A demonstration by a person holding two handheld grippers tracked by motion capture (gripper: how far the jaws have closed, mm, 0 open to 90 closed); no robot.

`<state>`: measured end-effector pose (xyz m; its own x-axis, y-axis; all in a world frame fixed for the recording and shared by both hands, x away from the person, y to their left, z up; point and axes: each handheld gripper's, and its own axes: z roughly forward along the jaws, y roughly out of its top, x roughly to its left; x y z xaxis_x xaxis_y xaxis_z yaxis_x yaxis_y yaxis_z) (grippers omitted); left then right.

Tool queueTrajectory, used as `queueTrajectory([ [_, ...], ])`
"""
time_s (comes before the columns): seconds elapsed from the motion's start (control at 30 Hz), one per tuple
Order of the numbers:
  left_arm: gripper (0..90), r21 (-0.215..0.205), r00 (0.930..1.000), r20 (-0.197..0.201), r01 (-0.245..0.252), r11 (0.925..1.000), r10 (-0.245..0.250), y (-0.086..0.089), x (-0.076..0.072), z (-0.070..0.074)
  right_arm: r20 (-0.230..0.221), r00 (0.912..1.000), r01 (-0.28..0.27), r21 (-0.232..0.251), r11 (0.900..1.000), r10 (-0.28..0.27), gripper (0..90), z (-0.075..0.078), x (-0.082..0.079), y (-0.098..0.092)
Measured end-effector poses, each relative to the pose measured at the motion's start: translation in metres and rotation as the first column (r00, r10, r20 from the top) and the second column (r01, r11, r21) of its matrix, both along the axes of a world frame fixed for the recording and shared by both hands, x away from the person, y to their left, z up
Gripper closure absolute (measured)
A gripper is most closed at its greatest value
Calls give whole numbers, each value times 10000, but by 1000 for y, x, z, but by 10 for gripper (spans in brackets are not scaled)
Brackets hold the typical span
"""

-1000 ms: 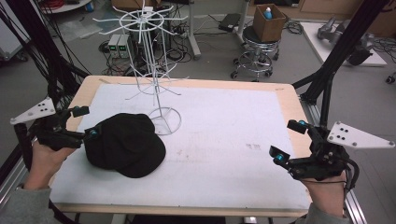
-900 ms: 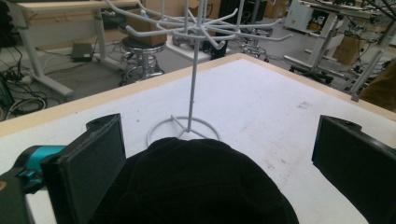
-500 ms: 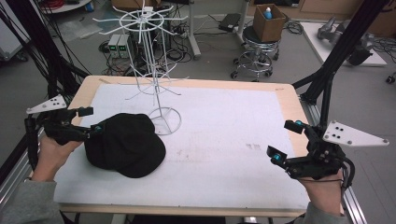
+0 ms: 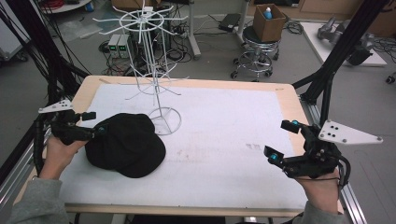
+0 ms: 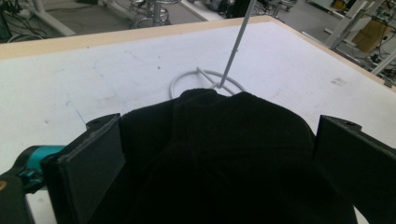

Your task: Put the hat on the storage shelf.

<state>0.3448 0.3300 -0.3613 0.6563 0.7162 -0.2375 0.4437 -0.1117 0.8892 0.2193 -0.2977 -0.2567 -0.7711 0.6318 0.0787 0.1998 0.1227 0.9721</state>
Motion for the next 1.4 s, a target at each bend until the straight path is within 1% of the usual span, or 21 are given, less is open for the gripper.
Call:
queueTrajectory([
  [0.07,30,-39,10000,-87,-39,10000,39,-1,3,-2,-69,10000,-11,-31,10000,11,16,0,0,1],
  [0.13,30,-14,9996,-295,-15,10000,15,-2,7,-6,-72,10000,-40,-46,10000,40,16,0,0,1],
  [0.2,30,88,9990,-443,-82,9999,86,-3,10,-9,-52,10000,-56,-31,10000,56,16,0,0,1],
  [0.4,30,24,9965,-816,-154,9999,155,-2,17,-15,-46,10000,-58,-22,10000,58,16,0,0,0],
  [0.47,64,39,9959,-899,-102,9999,105,-2,18,-16,-30,10000,-41,-31,10000,41,16,0,1,0],
  [0.6,90,198,9944,-1052,-52,9998,73,-4,18,-18,-19,10000,-48,-51,10000,47,16,-1,1,1],
  [0.63,111,201,9939,-1097,-56,9998,78,-4,18,-18,-59,10000,-62,-70,10000,61,16,-1,1,1],
  [0.77,130,366,9905,-1368,-84,9993,133,-4,20,-20,-106,9999,-88,-74,9999,87,16,-1,1,2],
  [0.83,177,439,9891,-1468,-49,9990,113,-3,20,-21,-71,9999,-121,-72,9999,121,16,-1,1,2],
  [0.87,177,478,9884,-1515,-21,9989,94,-3,21,-22,-71,9999,-121,-72,9999,121,16,-1,1,2],
  [0.9,260,496,9878,-1559,11,9988,67,-4,21,-22,-110,9999,-132,-68,9999,131,16,-1,2,2],
  [0.97,359,611,9877,-1565,40,9981,56,-5,21,-23,-146,9998,-137,-71,9999,136,16,-1,2,2],
  [1.0,359,623,9868,-1622,89,9980,13,-5,21,-23,-146,9998,-137,-71,9999,136,16,-1,2,2],
  [1.03,420,616,9862,-1657,143,9980,-39,-5,22,-23,-158,9998,-142,-76,9999,141,16,-1,2,2],
  [1.1,485,686,9854,-1699,58,9976,60,-5,22,-23,-154,9998,-126,-90,9999,124,16,-1,2,2],
  [1.17,552,639,9851,-1717,47,9979,63,-3,21,-22,-210,9997,-135,-90,9999,133,16,-1,2,3],
  [1.2,552,621,9853,-1708,72,9980,35,-2,21,-22,-210,9997,-135,-90,9999,133,16,-1,2,3],
  [1.23,624,602,9857,-1684,86,9982,17,-2,20,-21,-218,9997,-138,-102,9999,136,16,-1,2,3],
  [1.27,624,554,9855,-1696,111,9984,-16,-2,19,-21,-218,9997,-138,-102,9999,136,16,-1,2,3],
  [1.3,668,579,9856,-1690,127,9982,-27,-2,19,-20,-210,9997,-145,-112,9998,142,16,-1,3,4],
  [1.4,685,639,9837,-1797,147,9979,-29,-3,19,-20,-187,9997,-144,-141,9998,141,16,-2,3,4],
])
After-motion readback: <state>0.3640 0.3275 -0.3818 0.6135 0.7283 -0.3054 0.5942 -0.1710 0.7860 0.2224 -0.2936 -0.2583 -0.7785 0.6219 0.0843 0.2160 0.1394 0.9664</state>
